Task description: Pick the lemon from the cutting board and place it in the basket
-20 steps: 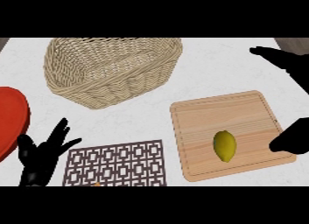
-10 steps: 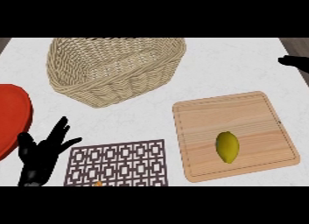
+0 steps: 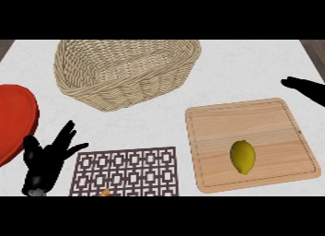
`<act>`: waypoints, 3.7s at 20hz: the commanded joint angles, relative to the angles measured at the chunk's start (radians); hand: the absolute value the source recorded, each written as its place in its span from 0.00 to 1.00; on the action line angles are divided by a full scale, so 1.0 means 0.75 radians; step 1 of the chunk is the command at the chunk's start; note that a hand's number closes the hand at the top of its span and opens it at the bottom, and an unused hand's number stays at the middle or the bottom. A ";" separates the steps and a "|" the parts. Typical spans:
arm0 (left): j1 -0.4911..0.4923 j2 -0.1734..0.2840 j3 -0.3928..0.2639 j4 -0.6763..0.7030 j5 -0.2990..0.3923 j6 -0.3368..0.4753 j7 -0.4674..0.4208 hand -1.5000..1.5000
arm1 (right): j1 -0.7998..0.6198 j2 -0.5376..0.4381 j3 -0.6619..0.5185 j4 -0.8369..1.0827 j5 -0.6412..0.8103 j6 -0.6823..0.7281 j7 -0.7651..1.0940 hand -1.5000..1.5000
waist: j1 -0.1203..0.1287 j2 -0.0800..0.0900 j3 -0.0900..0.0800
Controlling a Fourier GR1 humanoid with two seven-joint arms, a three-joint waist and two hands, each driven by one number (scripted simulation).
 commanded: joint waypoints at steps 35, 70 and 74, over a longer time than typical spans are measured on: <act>0.009 -0.078 0.038 0.123 -0.121 -0.051 0.058 0.50 | 0.346 0.551 0.309 0.414 0.971 -0.155 -0.384 0.00 | 0.015 0.014 -0.007; 0.112 -0.119 0.110 0.029 -0.201 -0.105 0.059 0.50 | 0.441 0.690 0.368 0.660 1.423 -0.172 -0.674 1.00 | 0.013 0.010 -0.007; 0.050 -0.123 0.118 0.103 -0.180 -0.148 0.055 0.50 | 0.361 0.899 0.542 0.694 1.551 -0.183 -0.551 1.00 | 0.024 0.013 -0.008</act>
